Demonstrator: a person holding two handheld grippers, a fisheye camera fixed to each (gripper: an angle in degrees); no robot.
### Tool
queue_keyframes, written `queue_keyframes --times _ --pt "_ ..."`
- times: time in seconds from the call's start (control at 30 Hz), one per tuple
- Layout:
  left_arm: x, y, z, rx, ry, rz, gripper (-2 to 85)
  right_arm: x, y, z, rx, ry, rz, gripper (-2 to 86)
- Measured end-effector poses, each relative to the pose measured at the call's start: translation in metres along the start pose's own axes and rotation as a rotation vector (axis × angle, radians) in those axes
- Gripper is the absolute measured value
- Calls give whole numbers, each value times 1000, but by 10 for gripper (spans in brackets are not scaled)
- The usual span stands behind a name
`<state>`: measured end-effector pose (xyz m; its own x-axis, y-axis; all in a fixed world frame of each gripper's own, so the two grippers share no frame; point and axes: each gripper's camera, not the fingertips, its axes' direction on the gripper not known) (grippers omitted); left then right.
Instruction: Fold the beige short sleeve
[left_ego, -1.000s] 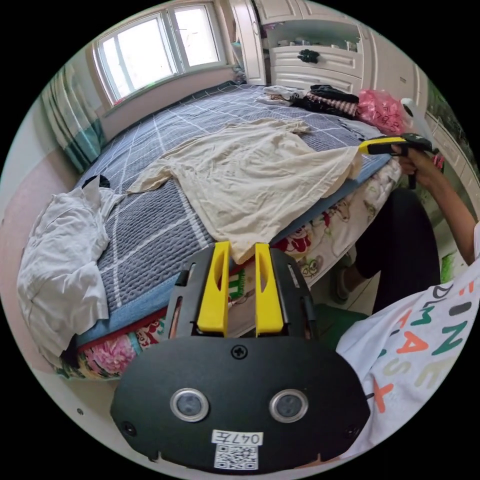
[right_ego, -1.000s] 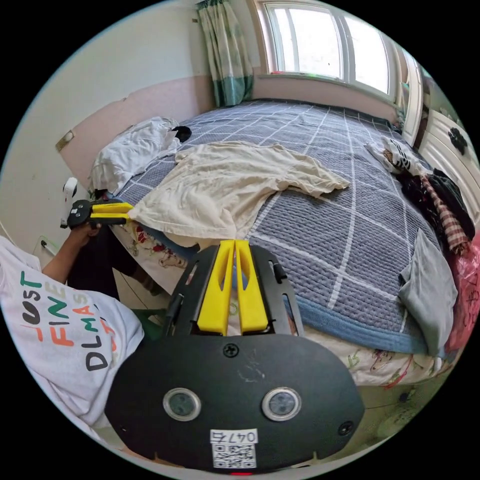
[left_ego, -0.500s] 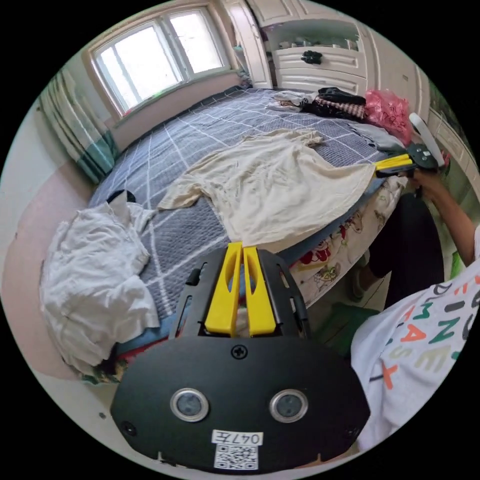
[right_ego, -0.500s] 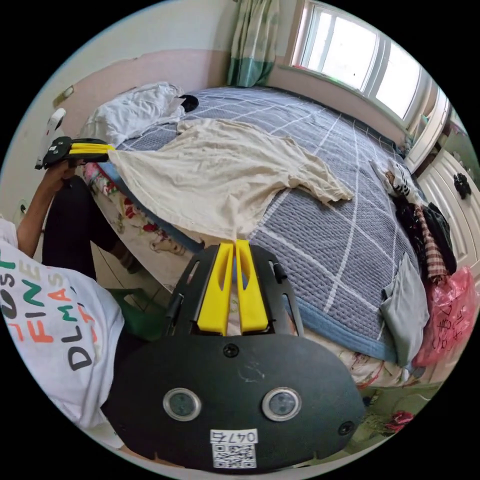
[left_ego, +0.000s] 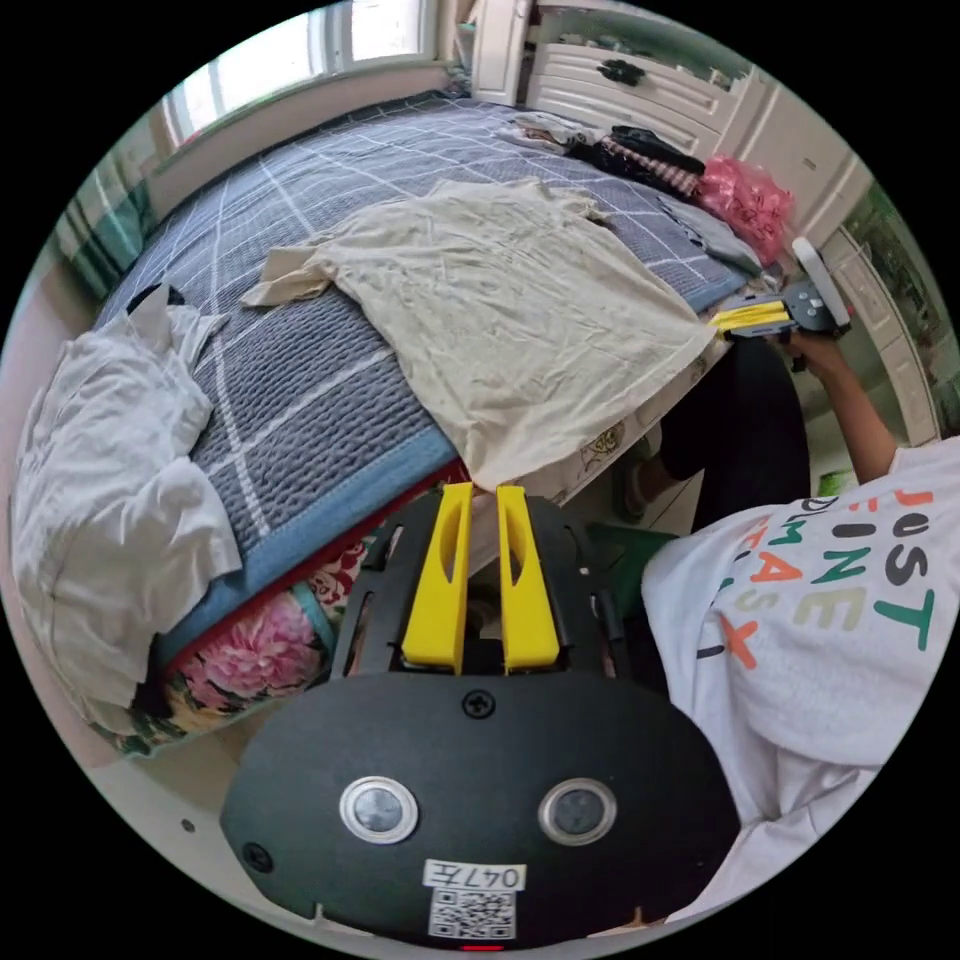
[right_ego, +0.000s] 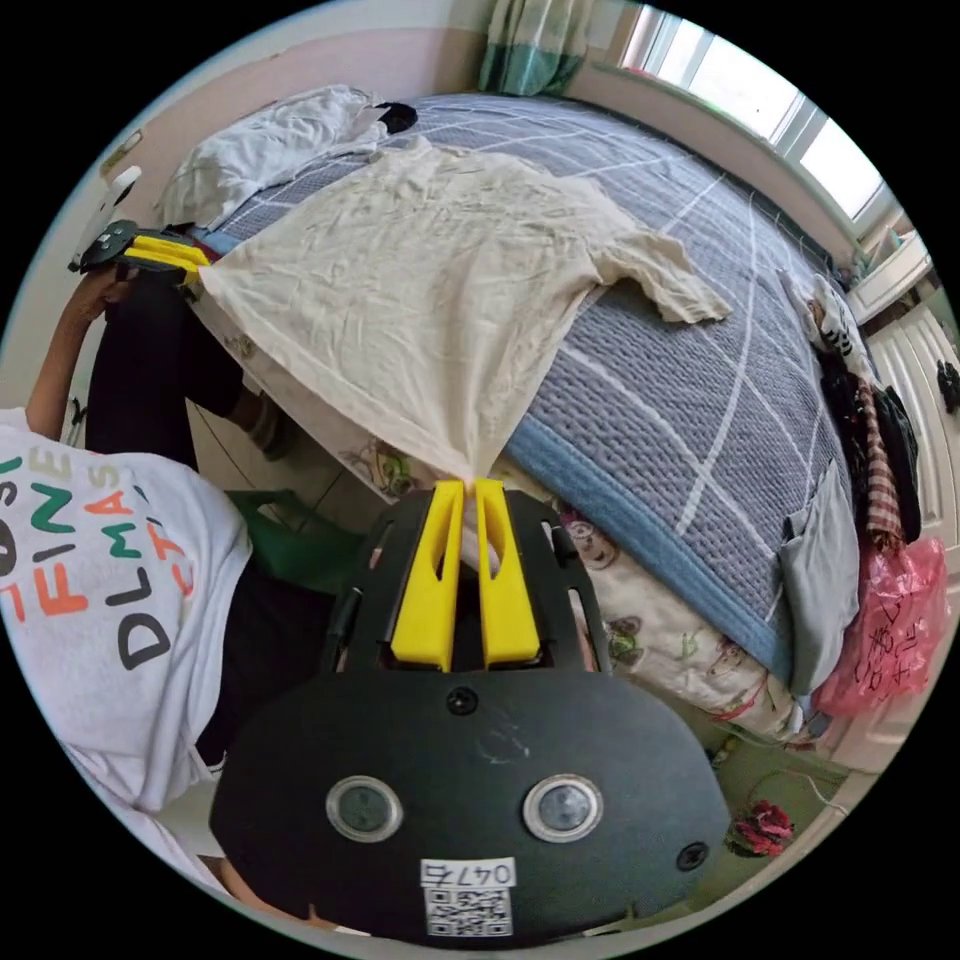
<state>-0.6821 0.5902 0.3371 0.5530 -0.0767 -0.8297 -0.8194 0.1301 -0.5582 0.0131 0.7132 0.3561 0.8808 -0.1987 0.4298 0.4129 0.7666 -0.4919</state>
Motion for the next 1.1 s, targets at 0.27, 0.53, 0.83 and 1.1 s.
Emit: queue_keyframes --times 0.27,0.53,0.83,1.1 --pt "-53 47 -37 322 219 -209 106 17 -27 -34 155 -56 3 56" --pt "-49 27 15 304 81 -229 103 -67 -314 -25 445 -160 -459 54" --pt "-73 20 52 296 176 -244 90 -170 -543 132 106 17 -576 79" --pt "-89 15 57 284 127 -263 25 -183 -604 171 80 62 -570 1"
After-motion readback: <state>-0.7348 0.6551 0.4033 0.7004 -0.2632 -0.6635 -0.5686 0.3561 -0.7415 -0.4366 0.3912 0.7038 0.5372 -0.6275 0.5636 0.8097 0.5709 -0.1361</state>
